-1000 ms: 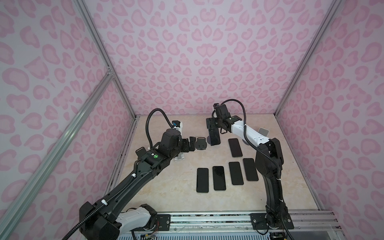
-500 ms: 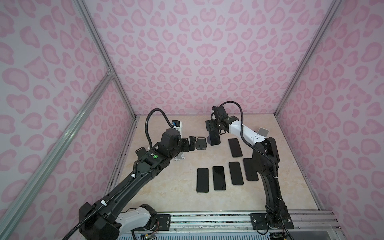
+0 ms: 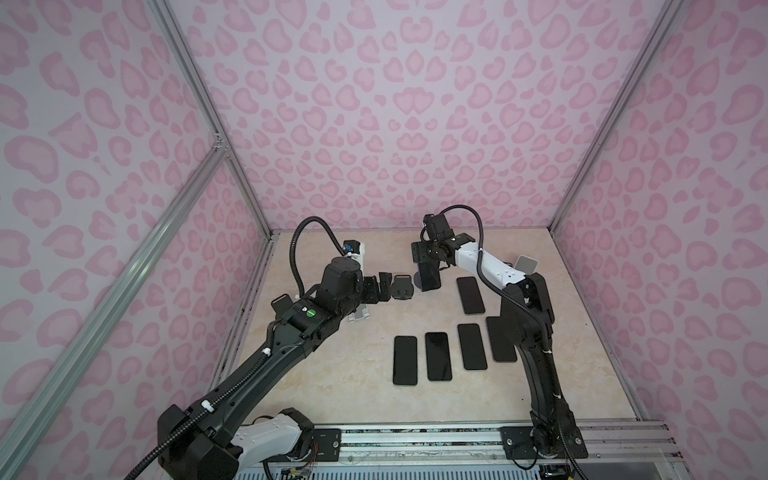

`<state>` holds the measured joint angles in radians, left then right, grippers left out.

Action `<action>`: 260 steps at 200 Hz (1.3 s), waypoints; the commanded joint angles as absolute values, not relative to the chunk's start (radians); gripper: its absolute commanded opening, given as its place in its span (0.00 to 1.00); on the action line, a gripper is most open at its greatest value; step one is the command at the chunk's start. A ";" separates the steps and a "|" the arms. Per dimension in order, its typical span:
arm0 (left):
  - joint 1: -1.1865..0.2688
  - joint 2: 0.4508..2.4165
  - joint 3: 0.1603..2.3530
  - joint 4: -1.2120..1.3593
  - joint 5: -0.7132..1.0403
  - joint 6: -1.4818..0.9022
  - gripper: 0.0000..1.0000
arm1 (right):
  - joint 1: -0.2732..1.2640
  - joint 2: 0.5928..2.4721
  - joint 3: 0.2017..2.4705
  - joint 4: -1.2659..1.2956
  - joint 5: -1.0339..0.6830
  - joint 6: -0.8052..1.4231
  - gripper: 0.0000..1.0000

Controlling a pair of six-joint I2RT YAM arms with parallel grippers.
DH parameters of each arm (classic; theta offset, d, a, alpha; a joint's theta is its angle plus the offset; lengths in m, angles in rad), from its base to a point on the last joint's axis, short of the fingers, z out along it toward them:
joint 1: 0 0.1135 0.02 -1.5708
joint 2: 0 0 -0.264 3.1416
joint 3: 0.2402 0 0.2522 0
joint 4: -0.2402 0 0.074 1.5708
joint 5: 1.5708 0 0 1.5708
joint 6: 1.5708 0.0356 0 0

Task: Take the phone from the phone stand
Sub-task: 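Lift the blue-edged phone up off its dark stand with the right gripper, then carry the held phone with the right gripper toward the row of flat phones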

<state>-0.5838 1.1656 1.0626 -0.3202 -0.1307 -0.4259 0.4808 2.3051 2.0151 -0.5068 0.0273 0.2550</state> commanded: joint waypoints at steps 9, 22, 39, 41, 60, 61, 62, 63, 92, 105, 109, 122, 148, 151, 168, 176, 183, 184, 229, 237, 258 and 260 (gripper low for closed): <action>-0.584 1.154 1.066 -0.289 -0.134 -0.427 1.00 | 0.483 2.320 2.018 -0.514 0.031 0.264 0.90; -0.584 1.155 1.066 -0.288 -0.133 -0.426 1.00 | 0.482 2.321 2.019 -0.514 0.032 0.266 0.88; -0.584 1.155 1.065 -0.289 -0.135 -0.427 1.00 | 0.482 2.321 2.020 -0.514 0.034 0.273 0.84; -0.584 1.155 1.066 -0.289 -0.135 -0.427 1.00 | 0.482 2.321 2.020 -0.514 0.034 0.274 0.84; -0.584 1.155 1.066 -0.289 -0.135 -0.427 1.00 | 0.484 2.322 2.019 -0.512 0.038 0.276 0.79; -0.584 1.155 1.066 -0.290 -0.135 -0.427 1.00 | 0.484 2.321 2.019 -0.512 0.038 0.277 0.79; -0.584 1.155 1.065 -0.289 -0.135 -0.427 1.00 | 0.484 2.321 2.020 -0.512 0.038 0.277 0.79; -0.584 1.155 1.065 -0.289 -0.135 -0.427 1.00 | 0.484 2.323 2.019 -0.512 0.039 0.277 0.79; -0.584 1.155 1.065 -0.290 -0.137 -0.426 1.00 | 0.485 2.320 2.017 -0.517 0.043 0.274 0.72; -0.584 1.155 1.065 -0.288 -0.136 -0.427 1.00 | 0.487 2.315 2.015 -0.517 0.049 0.272 0.70; -0.584 1.155 1.065 -0.288 -0.135 -0.426 1.00 | 0.488 2.313 2.014 -0.518 0.051 0.270 0.70; -0.584 1.154 1.065 -0.287 -0.135 -0.426 1.00 | 0.492 2.299 2.004 -0.510 0.055 0.267 0.69; -0.584 1.155 1.065 -0.288 -0.135 -0.425 1.00 | 0.497 2.264 1.986 -0.495 0.067 0.265 0.68; -0.584 1.155 1.065 -0.288 -0.135 -0.425 1.00 | 0.498 2.259 1.981 -0.492 0.068 0.265 0.68; -0.584 1.154 1.065 -0.287 -0.136 -0.425 1.00 | 0.502 2.230 1.957 -0.477 0.076 0.264 0.68; -0.584 1.154 1.065 -0.288 -0.135 -0.424 1.00 | 0.503 2.217 1.948 -0.472 0.082 0.262 0.68; -0.584 1.154 1.066 -0.288 -0.135 -0.425 1.00 | 0.506 2.207 1.939 -0.466 0.084 0.260 0.67; -0.584 1.154 1.065 -0.288 -0.135 -0.426 1.00 | 0.506 2.205 1.937 -0.465 0.085 0.259 0.67; -0.584 1.153 1.063 -0.287 -0.145 -0.423 1.00 | 0.520 2.136 1.891 -0.465 0.120 0.253 0.67; -0.584 1.153 1.063 -0.289 -0.151 -0.424 1.00 | 0.524 2.118 1.878 -0.468 0.130 0.254 0.67; -0.584 1.158 1.068 -0.300 -0.178 -0.422 1.00 | 0.538 2.060 1.849 -0.488 0.162 0.270 0.67; -0.584 1.158 1.068 -0.302 -0.181 -0.423 1.00 | 0.539 2.054 1.847 -0.490 0.166 0.273 0.67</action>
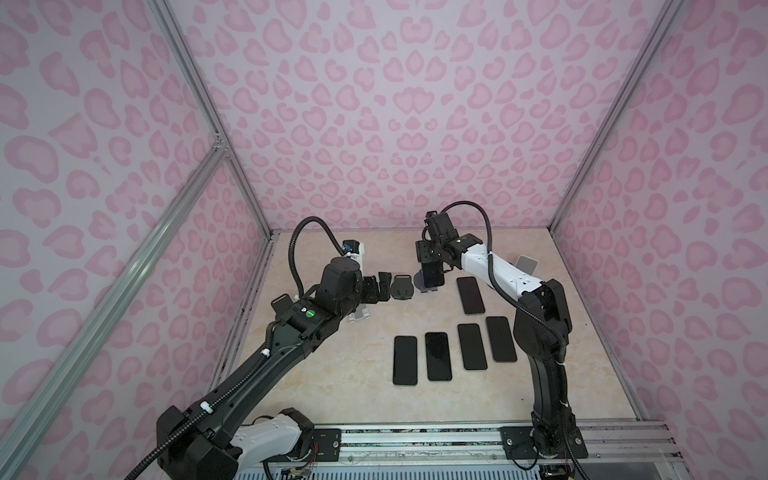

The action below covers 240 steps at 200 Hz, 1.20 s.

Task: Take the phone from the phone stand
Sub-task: 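Carry the held phone with the right gripper toward the row of flat phones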

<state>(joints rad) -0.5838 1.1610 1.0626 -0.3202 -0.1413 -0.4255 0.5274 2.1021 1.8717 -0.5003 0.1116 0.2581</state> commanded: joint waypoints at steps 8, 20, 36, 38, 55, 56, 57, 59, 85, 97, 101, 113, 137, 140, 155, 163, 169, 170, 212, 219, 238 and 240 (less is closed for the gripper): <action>-0.584 1.160 1.071 -0.305 -0.191 -0.423 1.00 | 0.544 2.030 1.832 -0.497 0.177 0.281 0.67; -0.584 1.158 1.074 -0.308 -0.206 -0.425 1.00 | 0.558 1.992 1.805 -0.505 0.198 0.295 0.67; -0.584 1.145 1.075 -0.316 -0.241 -0.428 1.00 | 0.580 1.941 1.769 -0.513 0.225 0.313 0.67; -0.584 1.143 1.075 -0.315 -0.246 -0.428 1.00 | 0.583 1.935 1.765 -0.514 0.229 0.315 0.67; -0.584 1.113 1.074 -0.323 -0.299 -0.440 1.00 | 0.615 1.878 1.722 -0.522 0.267 0.336 0.67; -0.584 1.111 1.074 -0.324 -0.301 -0.440 1.00 | 0.617 1.876 1.721 -0.522 0.268 0.338 0.67; -0.584 1.108 1.074 -0.324 -0.306 -0.441 1.00 | 0.619 1.872 1.718 -0.521 0.270 0.339 0.67; -0.584 1.104 1.073 -0.324 -0.314 -0.443 1.00 | 0.623 1.866 1.712 -0.520 0.274 0.341 0.67; -0.584 1.027 1.074 -0.365 -0.365 -0.486 1.00 | 0.684 1.783 1.625 -0.489 0.313 0.370 0.67; -0.584 0.971 1.061 -0.393 -0.378 -0.511 1.00 | 0.715 1.756 1.608 -0.498 0.339 0.386 0.67; -0.584 0.951 1.053 -0.401 -0.382 -0.518 1.00 | 0.726 1.751 1.605 -0.504 0.347 0.392 0.67; -0.584 0.876 1.024 -0.428 -0.392 -0.540 1.00 | 0.759 1.739 1.599 -0.520 0.368 0.416 0.67; -0.584 0.718 0.948 -0.489 -0.412 -0.571 1.00 | 0.834 1.737 1.598 -0.557 0.413 0.463 0.67; -0.584 0.701 0.938 -0.496 -0.414 -0.574 1.00 | 0.845 1.738 1.600 -0.565 0.421 0.469 0.67; -0.584 0.602 0.891 -0.537 -0.423 -0.591 0.99 | 0.892 1.748 1.603 -0.595 0.458 0.512 0.67; -0.584 0.553 0.868 -0.565 -0.431 -0.603 0.99 | 0.917 1.754 1.601 -0.604 0.473 0.537 0.67; -0.584 0.517 0.852 -0.586 -0.440 -0.614 0.99 | 0.935 1.757 1.601 -0.611 0.488 0.559 0.67; -0.584 0.511 0.849 -0.591 -0.441 -0.616 0.99 | 0.938 1.758 1.601 -0.614 0.491 0.563 0.67; -0.584 0.290 0.757 -0.702 -0.495 -0.691 0.97 | 1.056 1.795 1.617 -0.674 0.571 0.728 0.67; -0.584 0.261 0.745 -0.710 -0.500 -0.693 0.97 | 1.075 1.803 1.620 -0.682 0.583 0.752 0.67; -0.584 0.208 0.724 -0.722 -0.486 -0.703 0.97 | 1.115 1.832 1.626 -0.700 0.594 0.842 0.66; -0.584 0.204 0.722 -0.722 -0.484 -0.704 0.97 | 1.118 1.835 1.626 -0.701 0.593 0.848 0.66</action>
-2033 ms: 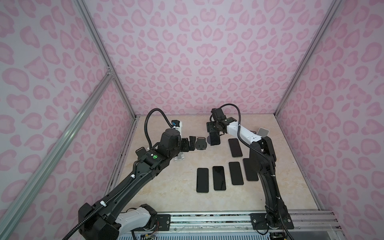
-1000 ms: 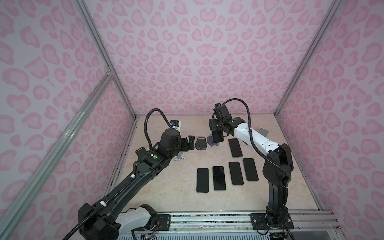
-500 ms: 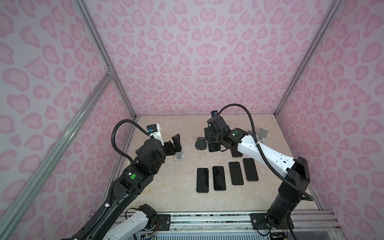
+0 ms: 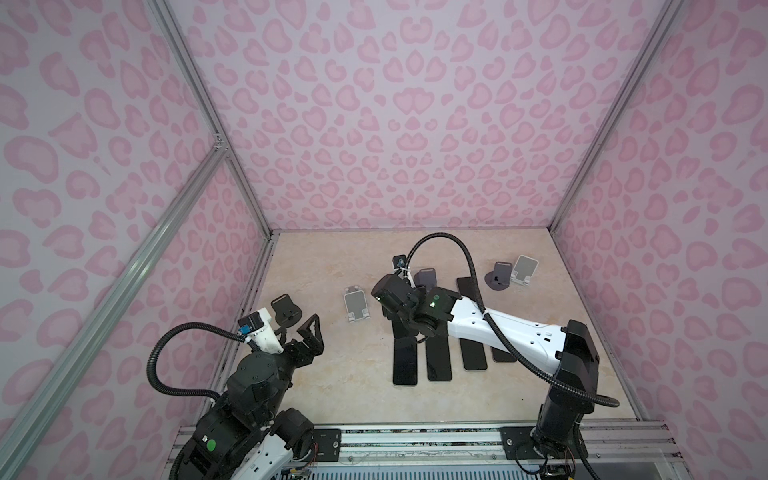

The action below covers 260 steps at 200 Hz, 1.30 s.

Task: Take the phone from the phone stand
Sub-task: 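Carry the held phone with the right gripper toward the row of flat phones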

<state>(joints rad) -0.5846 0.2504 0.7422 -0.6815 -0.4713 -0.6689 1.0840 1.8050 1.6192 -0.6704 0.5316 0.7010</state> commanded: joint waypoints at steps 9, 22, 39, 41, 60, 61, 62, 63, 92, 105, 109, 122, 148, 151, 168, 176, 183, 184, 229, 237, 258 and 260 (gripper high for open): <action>-0.584 0.193 0.711 -0.725 -0.470 -0.711 0.97 | 1.136 1.850 1.630 -0.702 0.590 0.876 0.66; -0.584 0.189 0.703 -0.730 -0.449 -0.713 0.97 | 1.161 1.875 1.638 -0.705 0.589 0.921 0.66; -0.584 0.189 0.695 -0.735 -0.443 -0.720 0.97 | 1.187 1.919 1.659 -0.726 0.572 0.996 0.66; -0.584 0.188 0.694 -0.735 -0.443 -0.721 0.97 | 1.190 1.925 1.663 -0.728 0.570 1.002 0.66; -0.584 0.170 0.678 -0.732 -0.444 -0.747 0.97 | 1.215 1.977 1.695 -0.747 0.550 1.051 0.65; -0.584 0.168 0.676 -0.732 -0.443 -0.749 0.97 | 1.216 1.978 1.697 -0.749 0.550 1.054 0.65; -0.584 0.166 0.675 -0.731 -0.443 -0.750 0.97 | 1.217 1.981 1.699 -0.751 0.549 1.057 0.65; -0.584 0.164 0.674 -0.730 -0.443 -0.751 0.97 | 1.218 1.984 1.701 -0.752 0.547 1.059 0.65; -0.584 0.121 0.635 -0.721 -0.439 -0.769 0.97 | 1.246 2.062 1.749 -0.772 0.490 1.118 0.65; -0.584 0.101 0.618 -0.722 -0.444 -0.772 0.97 | 1.263 2.098 1.772 -0.787 0.468 1.152 0.65; -0.584 0.095 0.614 -0.722 -0.448 -0.774 0.97 | 1.269 2.110 1.785 -0.808 0.471 1.173 0.65; -0.584 0.075 0.607 -0.720 -0.456 -0.784 0.98 | 1.280 2.127 1.786 -0.828 0.485 1.210 0.65; -0.584 0.059 0.612 -0.710 -0.447 -0.785 0.98 | 1.274 2.165 1.776 -0.827 0.453 1.250 0.64; -0.584 0.060 0.612 -0.710 -0.445 -0.784 0.98 | 1.275 2.170 1.778 -0.829 0.455 1.250 0.64; -0.584 0.072 0.618 -0.717 -0.437 -0.778 0.98 | 1.276 2.197 1.796 -0.857 0.461 1.268 0.64; -0.584 0.075 0.620 -0.722 -0.434 -0.778 0.98 | 1.278 2.199 1.792 -0.850 0.465 1.270 0.64; -0.584 0.075 0.620 -0.724 -0.430 -0.779 0.98 | 1.276 2.199 1.786 -0.844 0.466 1.271 0.64; -0.584 0.074 0.620 -0.724 -0.430 -0.779 0.98 | 1.276 2.199 1.786 -0.844 0.467 1.270 0.64; -0.584 0.074 0.589 -0.700 -0.399 -0.811 0.98 | 1.259 2.243 1.785 -0.816 0.443 1.260 0.64; -0.584 0.075 0.586 -0.698 -0.395 -0.814 0.98 | 1.255 2.251 1.784 -0.812 0.438 1.260 0.64; -0.584 0.077 0.580 -0.693 -0.387 -0.822 0.98 | 1.247 2.263 1.777 -0.788 0.424 1.250 0.64; -0.584 0.077 0.580 -0.693 -0.386 -0.822 0.98 | 1.247 2.264 1.776 -0.784 0.422 1.250 0.64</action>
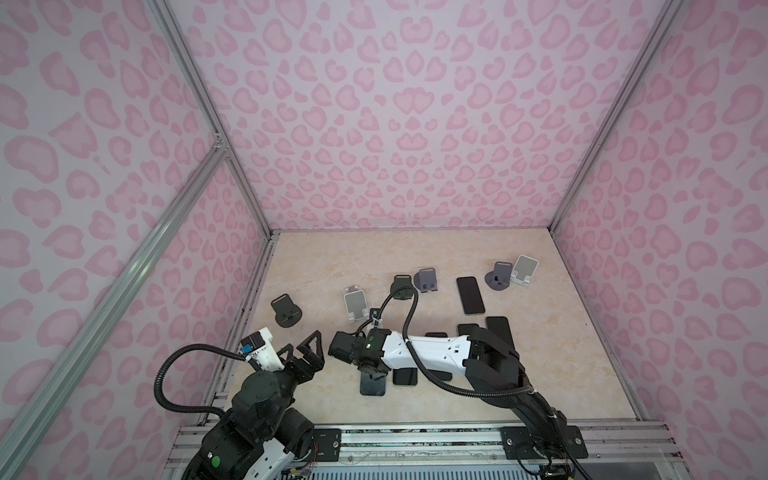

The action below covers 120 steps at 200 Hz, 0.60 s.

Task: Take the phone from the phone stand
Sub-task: 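Carry the held phone with the right gripper toward the row of flat phones, then lower the held phone flat beside the other flat phones with the right gripper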

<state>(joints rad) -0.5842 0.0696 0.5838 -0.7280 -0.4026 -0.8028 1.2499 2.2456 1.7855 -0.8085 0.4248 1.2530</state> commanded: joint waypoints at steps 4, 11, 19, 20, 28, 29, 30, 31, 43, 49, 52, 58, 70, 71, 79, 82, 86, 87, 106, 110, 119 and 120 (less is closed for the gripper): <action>-0.584 0.079 0.578 -0.690 -0.384 -0.821 0.98 | 1.247 2.263 1.774 -0.775 0.417 1.247 0.64; -0.584 0.080 0.578 -0.689 -0.381 -0.822 0.98 | 1.247 2.262 1.765 -0.759 0.413 1.243 0.64; -0.584 0.083 0.576 -0.687 -0.377 -0.821 0.98 | 1.247 2.267 1.762 -0.752 0.417 1.242 0.64; -0.584 0.083 0.576 -0.686 -0.377 -0.822 0.98 | 1.247 2.267 1.762 -0.751 0.417 1.241 0.64; -0.584 0.086 0.574 -0.683 -0.375 -0.824 0.98 | 1.245 2.276 1.765 -0.751 0.418 1.239 0.64; -0.584 0.087 0.573 -0.682 -0.374 -0.825 0.98 | 1.244 2.278 1.765 -0.751 0.418 1.239 0.65; -0.584 0.087 0.572 -0.682 -0.374 -0.825 0.98 | 1.244 2.279 1.766 -0.751 0.417 1.239 0.65; -0.584 0.087 0.571 -0.681 -0.374 -0.825 0.98 | 1.243 2.280 1.766 -0.752 0.416 1.238 0.65; -0.584 0.093 0.565 -0.674 -0.367 -0.828 0.98 | 1.241 2.286 1.766 -0.745 0.414 1.228 0.65; -0.584 0.095 0.560 -0.669 -0.363 -0.832 0.98 | 1.241 2.287 1.767 -0.743 0.415 1.224 0.66; -0.584 0.096 0.557 -0.667 -0.361 -0.833 0.98 | 1.241 2.287 1.767 -0.741 0.416 1.222 0.66; -0.584 0.099 0.552 -0.660 -0.358 -0.835 0.98 | 1.240 2.286 1.766 -0.742 0.418 1.222 0.67; -0.584 0.106 0.551 -0.650 -0.346 -0.839 0.98 | 1.237 2.287 1.762 -0.740 0.418 1.220 0.69; -0.584 0.108 0.551 -0.649 -0.344 -0.840 0.98 | 1.238 2.286 1.760 -0.739 0.418 1.219 0.69; -0.584 0.115 0.556 -0.643 -0.336 -0.839 0.98 | 1.238 2.286 1.753 -0.729 0.421 1.214 0.70; -0.584 0.117 0.557 -0.641 -0.334 -0.836 0.98 | 1.238 2.286 1.750 -0.727 0.423 1.211 0.70; -0.584 0.123 0.560 -0.639 -0.332 -0.833 0.98 | 1.237 2.298 1.748 -0.724 0.423 1.210 0.70; -0.584 0.124 0.561 -0.639 -0.332 -0.833 0.98 | 1.236 2.303 1.748 -0.723 0.423 1.210 0.70; -0.584 0.148 0.577 -0.638 -0.335 -0.823 0.98 | 1.233 2.321 1.744 -0.721 0.419 1.203 0.72; -0.584 0.153 0.579 -0.638 -0.333 -0.821 0.98 | 1.234 2.321 1.741 -0.721 0.419 1.201 0.72; -0.584 0.162 0.582 -0.639 -0.327 -0.821 0.98 | 1.233 2.319 1.738 -0.718 0.416 1.198 0.73; -0.584 0.162 0.583 -0.640 -0.326 -0.821 0.98 | 1.233 2.319 1.738 -0.718 0.416 1.198 0.73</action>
<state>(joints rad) -0.5842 0.1410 0.5663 -0.6769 -0.3401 -0.8253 1.2350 2.3001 1.7538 -0.7158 0.4221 1.2072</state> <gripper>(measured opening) 0.977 0.724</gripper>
